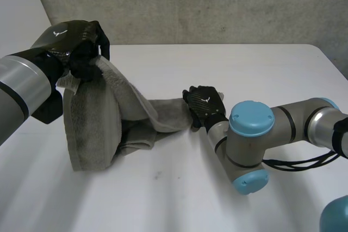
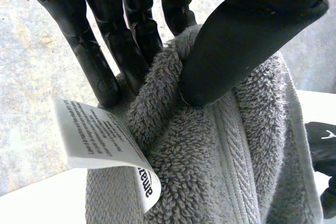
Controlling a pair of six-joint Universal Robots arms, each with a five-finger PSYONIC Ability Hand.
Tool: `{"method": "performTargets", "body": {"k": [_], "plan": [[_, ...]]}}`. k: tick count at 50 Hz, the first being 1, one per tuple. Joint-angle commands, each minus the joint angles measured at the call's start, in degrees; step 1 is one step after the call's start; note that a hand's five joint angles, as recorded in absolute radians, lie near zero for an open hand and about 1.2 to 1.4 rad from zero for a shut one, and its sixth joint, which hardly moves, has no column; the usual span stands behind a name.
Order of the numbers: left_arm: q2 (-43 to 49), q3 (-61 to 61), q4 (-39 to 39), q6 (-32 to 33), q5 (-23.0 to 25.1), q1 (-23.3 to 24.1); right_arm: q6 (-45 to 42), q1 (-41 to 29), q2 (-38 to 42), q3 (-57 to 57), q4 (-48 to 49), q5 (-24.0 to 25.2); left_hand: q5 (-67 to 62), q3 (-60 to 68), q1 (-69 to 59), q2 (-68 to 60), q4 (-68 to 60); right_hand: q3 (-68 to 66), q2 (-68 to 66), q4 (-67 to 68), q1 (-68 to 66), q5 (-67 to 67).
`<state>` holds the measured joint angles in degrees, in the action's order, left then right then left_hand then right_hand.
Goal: Fold the towel.
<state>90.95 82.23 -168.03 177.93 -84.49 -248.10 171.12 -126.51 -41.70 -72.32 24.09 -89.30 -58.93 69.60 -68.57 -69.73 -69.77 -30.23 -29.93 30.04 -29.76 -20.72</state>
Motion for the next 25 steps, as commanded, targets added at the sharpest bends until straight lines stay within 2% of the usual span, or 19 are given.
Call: {"method": "performTargets", "body": {"k": [1, 5, 7, 12, 19, 25], "plan": [[-0.51, 0.03, 0.5, -1.18, 0.2, -1.07, 0.18, 0.04, 0.83, 0.51, 0.96, 2.02, -11.07, 10.4, -11.43, -10.27, -10.23, -9.46, -9.76, 9.64, -9.93, -8.96], [-1.04, -0.14, 0.68, -2.5, 0.2, -1.25, 0.27, 0.04, 1.0, 1.31, 0.79, 2.9, -11.07, 10.4, -11.43, -10.27, -10.23, -3.24, -3.54, 3.42, -3.71, -2.74], [-1.39, -0.75, 0.68, -3.47, 0.29, -1.6, 0.27, 0.04, 1.44, 2.09, -0.18, 3.51, -11.07, 10.4, -11.43, -10.27, -10.23, 9.48, 9.18, -9.3, 9.01, 9.98], [-1.57, -2.94, 0.86, -3.91, 0.29, -2.04, 0.18, 0.04, 1.27, 2.54, -3.33, 3.78, -11.07, 10.4, -11.43, -10.27, -10.23, 20.23, 19.93, -20.04, 19.76, 20.72], [-1.48, -6.91, 2.88, -3.91, 0.2, -2.13, 0.62, 0.04, 0.12, 2.63, -7.48, 3.78, -11.07, 10.4, -11.43, -10.27, -10.23, 20.23, 19.93, -20.04, 19.76, 20.72], [-1.66, -8.14, 4.37, -4.08, 0.2, -2.04, 5.02, 0.04, -1.55, 2.1, -8.62, 4.04, -11.07, 10.4, -11.43, -10.27, -10.23, 18.12, 17.83, -17.94, 17.66, 18.62]]}}
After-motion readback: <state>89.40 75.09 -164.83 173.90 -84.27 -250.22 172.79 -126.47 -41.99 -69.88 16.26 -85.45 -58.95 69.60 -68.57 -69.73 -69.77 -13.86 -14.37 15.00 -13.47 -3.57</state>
